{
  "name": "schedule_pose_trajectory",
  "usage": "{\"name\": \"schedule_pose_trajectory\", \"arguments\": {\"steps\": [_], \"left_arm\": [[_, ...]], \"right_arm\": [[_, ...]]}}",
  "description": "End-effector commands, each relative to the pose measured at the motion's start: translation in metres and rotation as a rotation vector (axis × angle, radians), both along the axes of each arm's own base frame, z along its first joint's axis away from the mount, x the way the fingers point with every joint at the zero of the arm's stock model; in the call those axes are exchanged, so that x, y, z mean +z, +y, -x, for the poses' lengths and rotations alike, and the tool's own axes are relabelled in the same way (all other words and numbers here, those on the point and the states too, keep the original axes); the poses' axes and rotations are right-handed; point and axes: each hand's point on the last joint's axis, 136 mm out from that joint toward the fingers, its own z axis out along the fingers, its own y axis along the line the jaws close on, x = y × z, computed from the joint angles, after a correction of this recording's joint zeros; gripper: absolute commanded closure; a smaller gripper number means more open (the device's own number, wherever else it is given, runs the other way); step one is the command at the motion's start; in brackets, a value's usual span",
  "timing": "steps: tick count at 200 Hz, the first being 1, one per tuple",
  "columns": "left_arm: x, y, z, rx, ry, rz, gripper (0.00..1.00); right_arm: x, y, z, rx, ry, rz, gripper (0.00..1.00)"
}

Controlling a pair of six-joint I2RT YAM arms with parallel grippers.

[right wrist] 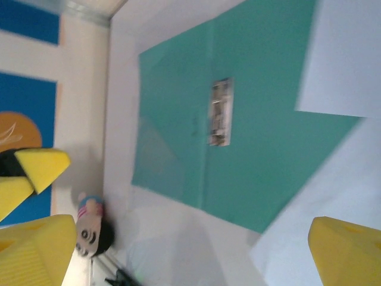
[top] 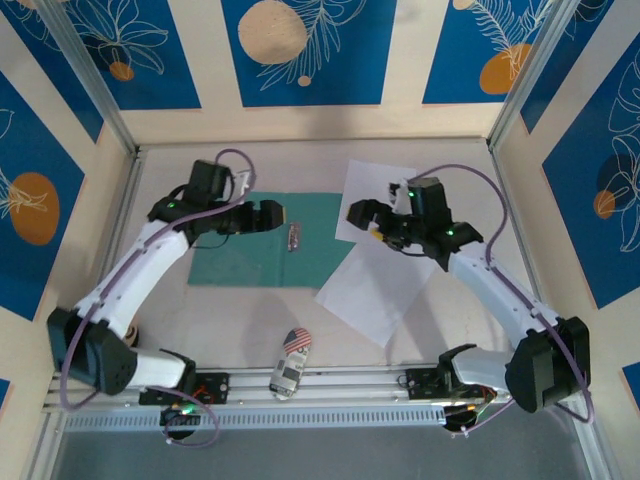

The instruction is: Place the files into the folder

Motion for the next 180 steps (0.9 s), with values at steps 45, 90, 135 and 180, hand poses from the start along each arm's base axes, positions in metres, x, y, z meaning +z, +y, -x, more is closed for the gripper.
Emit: {"name": "schedule_pose_trajectory", "arguments": {"steps": [45, 90, 135, 180], "left_arm": [[-0.025, -0.070, -0.062, -0.100, 0.026, 0.026, 0.14], [-0.064, -0.106, -0.109, -0.091, 0.047, -0.028, 0.18], [-0.095, -0.134, -0.141, -0.062, 0.030, -0.073, 0.20], [-0.115, -0.156, -0.158, -0.066, 0.006, -0.092, 0.23]], "right_arm": [[-0.018, -0.088, -0.055, -0.240, 0.038, 0.002, 0.01], [-0.033, -0.128, -0.109, -0.333, 0.066, 0.051, 0.03], [-0.074, -0.135, -0.143, -0.253, 0.126, 0.091, 0.06], [-0.110, -0.122, -0.166, -0.190, 0.200, 0.046, 0.08]]}}
